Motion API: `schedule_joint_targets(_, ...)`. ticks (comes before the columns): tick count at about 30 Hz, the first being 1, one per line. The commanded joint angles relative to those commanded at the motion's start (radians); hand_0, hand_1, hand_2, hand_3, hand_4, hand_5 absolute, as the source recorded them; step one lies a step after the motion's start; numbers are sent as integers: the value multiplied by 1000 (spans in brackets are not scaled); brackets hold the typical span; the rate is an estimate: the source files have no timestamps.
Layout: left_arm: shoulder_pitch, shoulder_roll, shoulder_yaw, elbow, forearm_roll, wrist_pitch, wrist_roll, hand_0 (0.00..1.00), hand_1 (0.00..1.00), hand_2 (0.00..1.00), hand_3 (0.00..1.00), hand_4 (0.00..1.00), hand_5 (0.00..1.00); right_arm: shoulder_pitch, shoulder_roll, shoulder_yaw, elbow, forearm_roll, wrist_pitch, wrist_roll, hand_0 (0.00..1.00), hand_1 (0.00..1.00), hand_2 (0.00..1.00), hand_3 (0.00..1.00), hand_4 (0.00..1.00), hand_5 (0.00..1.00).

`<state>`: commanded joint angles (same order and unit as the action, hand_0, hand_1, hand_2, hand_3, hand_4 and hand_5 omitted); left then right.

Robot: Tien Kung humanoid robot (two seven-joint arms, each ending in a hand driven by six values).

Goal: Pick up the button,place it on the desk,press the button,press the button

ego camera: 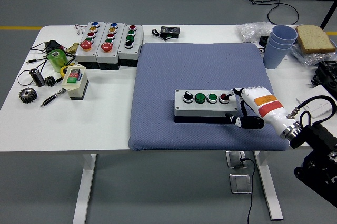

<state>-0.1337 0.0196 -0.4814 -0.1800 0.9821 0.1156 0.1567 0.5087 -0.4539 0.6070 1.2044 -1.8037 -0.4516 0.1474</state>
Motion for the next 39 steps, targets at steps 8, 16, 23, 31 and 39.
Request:
schedule_joint_targets(8, 0, 1, 5, 0, -5, 0, -1, 623, 658, 678, 590, 341, 648, 7, 4, 25, 47, 2, -36, 12, 111, 2, 161, 609, 752, 235)
schedule_joint_targets(16, 0, 0, 4, 0, -4, 0, 0, 623, 658, 678, 589, 342, 648, 38, 47, -3, 36, 4, -33, 12, 111, 2, 161, 607, 755, 236)
schedule_joint_targets(23, -3, 2, 6, 0, -7, 0, -1, 624, 659, 679, 590, 341, 644, 59, 71, -28, 4, 15, -22, 17, 111, 2, 161, 607, 758, 237)
schedule_joint_targets(31, -3, 2, 8, 0, -11, 0, -2, 624, 659, 678, 588, 343, 645, 56, 71, -46, -28, 30, -16, 20, 111, 2, 161, 606, 760, 238)
schedule_joint_targets(39, -2, 1, 4, 0, -5, 0, 0, 624, 658, 679, 590, 342, 643, 47, 70, -54, -38, 36, -5, 25, 110, 2, 161, 602, 761, 238)
